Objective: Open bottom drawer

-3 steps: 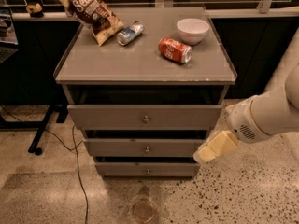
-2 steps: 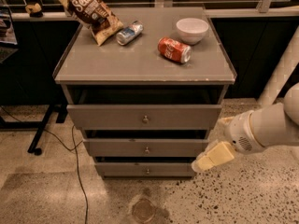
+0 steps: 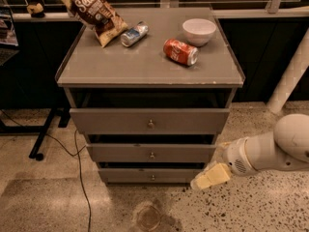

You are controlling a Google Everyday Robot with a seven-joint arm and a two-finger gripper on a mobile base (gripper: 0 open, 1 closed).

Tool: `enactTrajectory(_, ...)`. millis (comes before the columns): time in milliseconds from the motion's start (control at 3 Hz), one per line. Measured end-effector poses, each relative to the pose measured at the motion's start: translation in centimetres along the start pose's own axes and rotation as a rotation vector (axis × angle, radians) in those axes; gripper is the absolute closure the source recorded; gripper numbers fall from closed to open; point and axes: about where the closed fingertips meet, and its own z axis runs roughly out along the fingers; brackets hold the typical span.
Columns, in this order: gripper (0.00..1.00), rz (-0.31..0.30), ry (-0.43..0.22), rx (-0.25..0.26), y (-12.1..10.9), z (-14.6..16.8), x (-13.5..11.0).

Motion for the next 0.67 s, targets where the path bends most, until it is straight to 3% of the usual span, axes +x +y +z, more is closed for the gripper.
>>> enactTrajectory(333,0.0,0.051,0.038,-0.006,-0.77,2.6,1.62)
enactTrajectory(667,0.0,0.053,0.039,-0.006,-0.75,2.67,1.58)
